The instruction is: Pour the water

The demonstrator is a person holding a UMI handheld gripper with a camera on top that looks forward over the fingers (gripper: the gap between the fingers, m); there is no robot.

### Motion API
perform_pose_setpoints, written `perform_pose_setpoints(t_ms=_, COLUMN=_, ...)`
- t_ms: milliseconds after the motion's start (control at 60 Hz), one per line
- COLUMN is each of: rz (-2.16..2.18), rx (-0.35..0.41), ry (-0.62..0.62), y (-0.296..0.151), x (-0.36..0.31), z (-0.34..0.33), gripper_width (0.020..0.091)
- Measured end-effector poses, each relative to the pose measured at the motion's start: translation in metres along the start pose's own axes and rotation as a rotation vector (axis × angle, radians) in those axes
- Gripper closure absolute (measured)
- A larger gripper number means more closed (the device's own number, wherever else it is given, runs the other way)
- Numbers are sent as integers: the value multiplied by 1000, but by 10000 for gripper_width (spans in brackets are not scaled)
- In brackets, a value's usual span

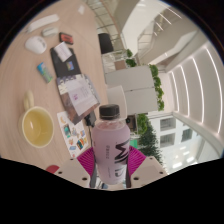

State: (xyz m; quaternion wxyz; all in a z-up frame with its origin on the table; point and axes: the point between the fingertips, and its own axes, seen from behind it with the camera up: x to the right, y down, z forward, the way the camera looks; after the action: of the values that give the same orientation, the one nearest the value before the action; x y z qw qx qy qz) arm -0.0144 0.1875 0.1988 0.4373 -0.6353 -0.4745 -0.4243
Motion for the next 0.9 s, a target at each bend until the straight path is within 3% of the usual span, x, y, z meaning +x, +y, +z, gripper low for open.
perform_pose_setpoints(t_ms=83, rz=438, rx=29, ry=-47, y=11, x=35, z=3, gripper_width=699)
perform_pose_setpoints(t_ms=133, rz=725, rx=75, ry=-35, y=26, x=16, z=-8, gripper_width=691)
perform_pose_setpoints(t_ms=267, rz=1233, rx=192, ry=-292, y=44, x=-24, z=1, gripper_width=619)
perform_pose_setpoints(t_ms=317, rz=1301, rx=182, ry=-352, y=61, x=-48, z=3, gripper_width=612)
perform_pose_setpoints(t_ms=400, rz=1291, rx=189, ry=-343, y=89, x=-83, z=15, gripper_width=603)
perform_pose_setpoints(t_ms=533, rz=1302, rx=201, ry=-365, y=97, x=-116, z=15, gripper_width=595)
perform_pose_setpoints(t_ms=600, rz=1285, rx=161, ry=-385, y=106, x=-141, z=15, gripper_width=581)
perform_pose_setpoints(t_ms=633, rz=1302, rx=199, ry=-359, y=108, x=-135, z=16, gripper_width=587)
perform_pose_setpoints(t_ms=800, rz=1332, rx=202, ry=-377, y=109, x=-136, z=14, gripper_width=585)
perform_pose_setpoints(t_ms=900, rz=1324, rx=148, ry=-417, y=111, x=-141, z=11, gripper_width=525)
